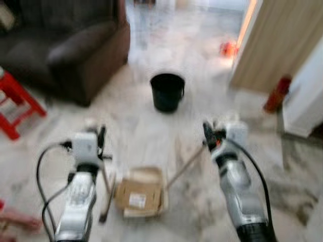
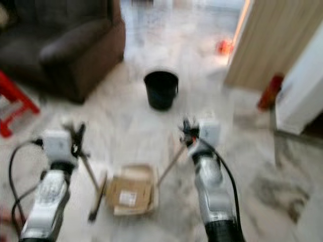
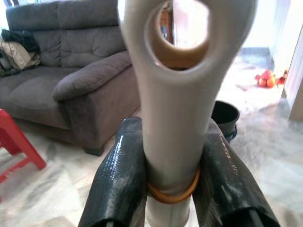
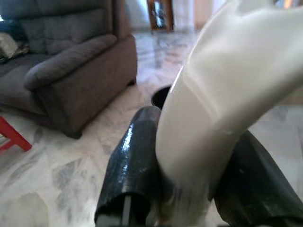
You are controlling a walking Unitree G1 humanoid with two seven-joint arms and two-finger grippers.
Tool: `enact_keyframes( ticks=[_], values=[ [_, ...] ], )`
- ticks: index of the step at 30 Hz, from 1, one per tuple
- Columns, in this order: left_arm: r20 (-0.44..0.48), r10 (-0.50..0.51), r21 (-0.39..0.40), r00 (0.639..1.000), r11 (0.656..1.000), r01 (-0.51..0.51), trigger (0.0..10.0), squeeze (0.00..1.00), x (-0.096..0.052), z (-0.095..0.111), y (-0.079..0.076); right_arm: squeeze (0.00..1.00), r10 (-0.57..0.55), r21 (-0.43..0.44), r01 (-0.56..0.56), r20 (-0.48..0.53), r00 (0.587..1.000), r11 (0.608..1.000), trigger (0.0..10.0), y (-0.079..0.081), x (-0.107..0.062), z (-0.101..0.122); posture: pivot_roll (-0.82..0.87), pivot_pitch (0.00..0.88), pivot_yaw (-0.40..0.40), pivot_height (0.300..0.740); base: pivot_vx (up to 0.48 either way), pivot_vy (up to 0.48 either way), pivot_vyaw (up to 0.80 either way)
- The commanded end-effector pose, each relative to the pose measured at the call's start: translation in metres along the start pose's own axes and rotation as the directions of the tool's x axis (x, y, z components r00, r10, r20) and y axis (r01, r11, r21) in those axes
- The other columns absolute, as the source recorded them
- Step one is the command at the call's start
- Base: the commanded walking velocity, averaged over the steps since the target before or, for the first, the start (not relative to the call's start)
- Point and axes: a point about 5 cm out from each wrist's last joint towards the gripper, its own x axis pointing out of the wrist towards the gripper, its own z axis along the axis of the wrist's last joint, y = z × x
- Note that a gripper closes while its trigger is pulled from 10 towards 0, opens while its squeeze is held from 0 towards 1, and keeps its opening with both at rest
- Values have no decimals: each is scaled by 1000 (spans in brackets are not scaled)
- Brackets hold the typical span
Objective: Sweep floor
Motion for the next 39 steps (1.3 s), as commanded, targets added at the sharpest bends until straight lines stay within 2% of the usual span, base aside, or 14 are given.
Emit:
enact_keyframes(
  ticks=[1,39],
  values=[
    [39,8,22,999,1000,-9,10000,0,2,8,5,0,18,-4,-17,55,998,1000,10000,4,2,12,111,130,-20,740,300,0,0],
    [36,13,29,999,999,-14,10000,0,2,8,6,0,23,18,-25,62,998,1000,10000,7,2,13,116,142,-18,740,335,0,0]
  ],
)
